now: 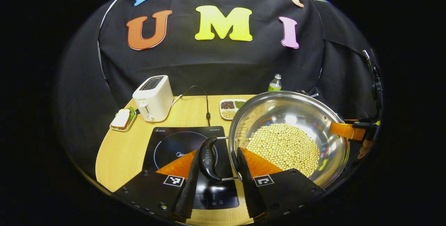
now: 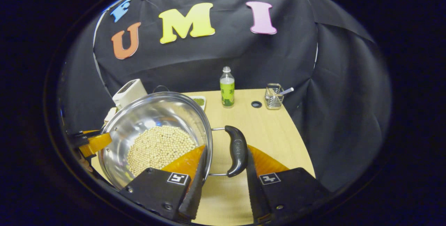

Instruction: First push the handle of the pot to place it horizontally, then grasp the pot with both hands and set it on the induction cooktop.

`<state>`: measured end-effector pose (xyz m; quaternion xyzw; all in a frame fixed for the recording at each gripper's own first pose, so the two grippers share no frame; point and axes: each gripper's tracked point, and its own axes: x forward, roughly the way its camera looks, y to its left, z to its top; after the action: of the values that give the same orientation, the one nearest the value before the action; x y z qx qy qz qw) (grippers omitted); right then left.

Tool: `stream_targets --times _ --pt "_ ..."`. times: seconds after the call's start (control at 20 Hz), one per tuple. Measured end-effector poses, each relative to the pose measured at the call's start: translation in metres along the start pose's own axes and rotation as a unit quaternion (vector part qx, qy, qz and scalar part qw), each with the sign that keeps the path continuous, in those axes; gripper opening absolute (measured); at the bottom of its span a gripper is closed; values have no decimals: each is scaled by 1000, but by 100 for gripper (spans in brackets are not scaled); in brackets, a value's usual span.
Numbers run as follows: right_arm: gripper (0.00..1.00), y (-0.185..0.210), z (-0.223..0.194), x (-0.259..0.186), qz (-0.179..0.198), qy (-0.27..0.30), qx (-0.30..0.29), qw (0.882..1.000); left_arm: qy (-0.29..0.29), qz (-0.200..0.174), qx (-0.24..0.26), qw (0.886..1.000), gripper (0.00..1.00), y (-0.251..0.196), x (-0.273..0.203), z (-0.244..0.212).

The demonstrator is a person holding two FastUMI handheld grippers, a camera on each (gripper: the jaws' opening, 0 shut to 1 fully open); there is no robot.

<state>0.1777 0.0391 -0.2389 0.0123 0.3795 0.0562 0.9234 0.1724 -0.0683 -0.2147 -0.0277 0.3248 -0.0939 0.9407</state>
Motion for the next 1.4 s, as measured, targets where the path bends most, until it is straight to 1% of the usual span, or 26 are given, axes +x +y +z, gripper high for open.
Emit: stream_targets --times 0.15,0.4,0.6,0.8,1.05,1.4 --pt "59 29 9 -4 6 1 -8 1000 -12 9 -5 1000 58 29 -15 10" --pt "60 82 20 -2 28 2 -20 999 -20 29 -7 999 57 76 -33 18" --pt "60 122 22 7 43 8 -32 999 -18 47 -10 999 58 122 -35 18" --pt "59 155 20 22 60 14 -34 998 -14 60 -12 998 57 155 -34 14" --pt "60 192 8 52 88 29 -30 995 -8 79 -24 997 57 193 -20 7" --pt "58 219 2 98 106 30 -16 994 13 89 -32 995 57 222 23 -9"
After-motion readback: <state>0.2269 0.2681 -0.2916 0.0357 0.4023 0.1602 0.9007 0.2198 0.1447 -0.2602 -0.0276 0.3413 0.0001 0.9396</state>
